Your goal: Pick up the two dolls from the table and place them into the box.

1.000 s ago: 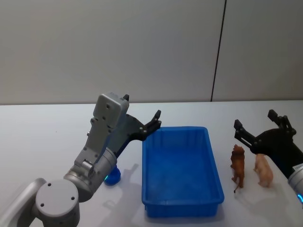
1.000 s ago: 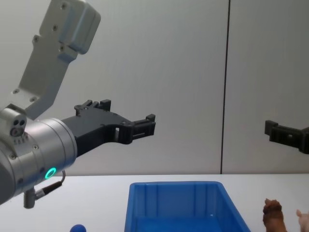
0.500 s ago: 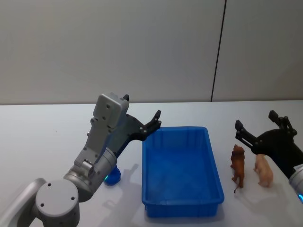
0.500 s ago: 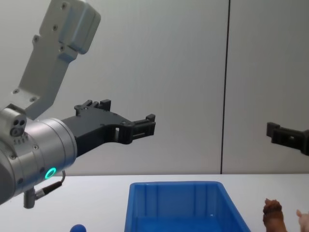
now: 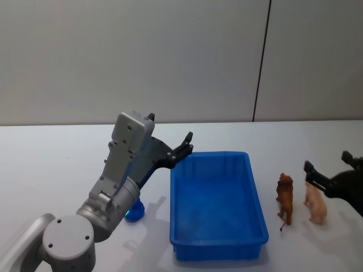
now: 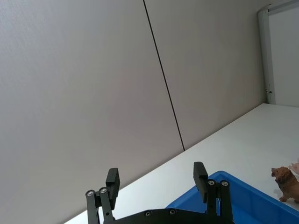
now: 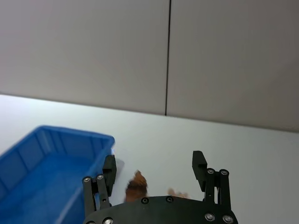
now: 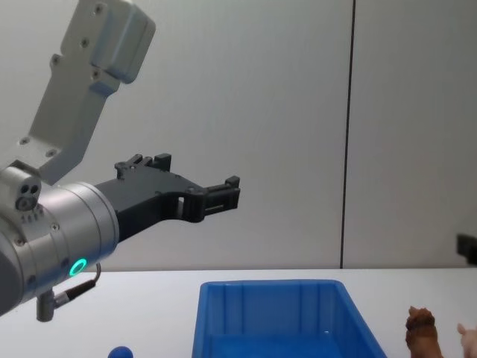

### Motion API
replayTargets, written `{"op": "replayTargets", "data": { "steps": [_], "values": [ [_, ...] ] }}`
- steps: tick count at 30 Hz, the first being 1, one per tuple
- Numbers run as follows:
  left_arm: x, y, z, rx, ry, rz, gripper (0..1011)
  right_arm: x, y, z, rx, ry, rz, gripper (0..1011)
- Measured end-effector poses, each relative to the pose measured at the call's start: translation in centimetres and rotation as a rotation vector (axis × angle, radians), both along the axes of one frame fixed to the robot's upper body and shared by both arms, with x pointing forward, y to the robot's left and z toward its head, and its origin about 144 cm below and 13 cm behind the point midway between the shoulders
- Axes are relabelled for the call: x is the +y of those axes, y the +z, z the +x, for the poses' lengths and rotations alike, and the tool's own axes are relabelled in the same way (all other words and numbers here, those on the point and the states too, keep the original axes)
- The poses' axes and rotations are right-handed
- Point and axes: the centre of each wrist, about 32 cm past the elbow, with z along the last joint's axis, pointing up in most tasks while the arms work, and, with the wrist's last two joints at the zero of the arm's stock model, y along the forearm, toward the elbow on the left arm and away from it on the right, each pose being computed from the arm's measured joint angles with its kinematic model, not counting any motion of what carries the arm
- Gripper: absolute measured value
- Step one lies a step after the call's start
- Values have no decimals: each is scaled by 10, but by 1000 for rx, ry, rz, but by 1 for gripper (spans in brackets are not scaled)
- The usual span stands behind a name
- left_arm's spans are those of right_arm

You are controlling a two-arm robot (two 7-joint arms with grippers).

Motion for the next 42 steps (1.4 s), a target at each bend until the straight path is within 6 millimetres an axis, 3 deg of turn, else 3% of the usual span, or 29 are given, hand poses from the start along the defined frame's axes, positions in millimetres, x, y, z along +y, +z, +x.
{"op": "replayTargets", "data": {
  "steps": [8,19,42],
  "values": [
    [0,0,0,0,0,0,1001,-27,-13,-1,89,-16,-43,1001],
    [0,0,0,0,0,0,1001,-44,-29,0,169,-9,-110,1001],
    [0,0,0,0,0,0,1001,-38,-54,12,244,71,-135,1001]
  ]
}}
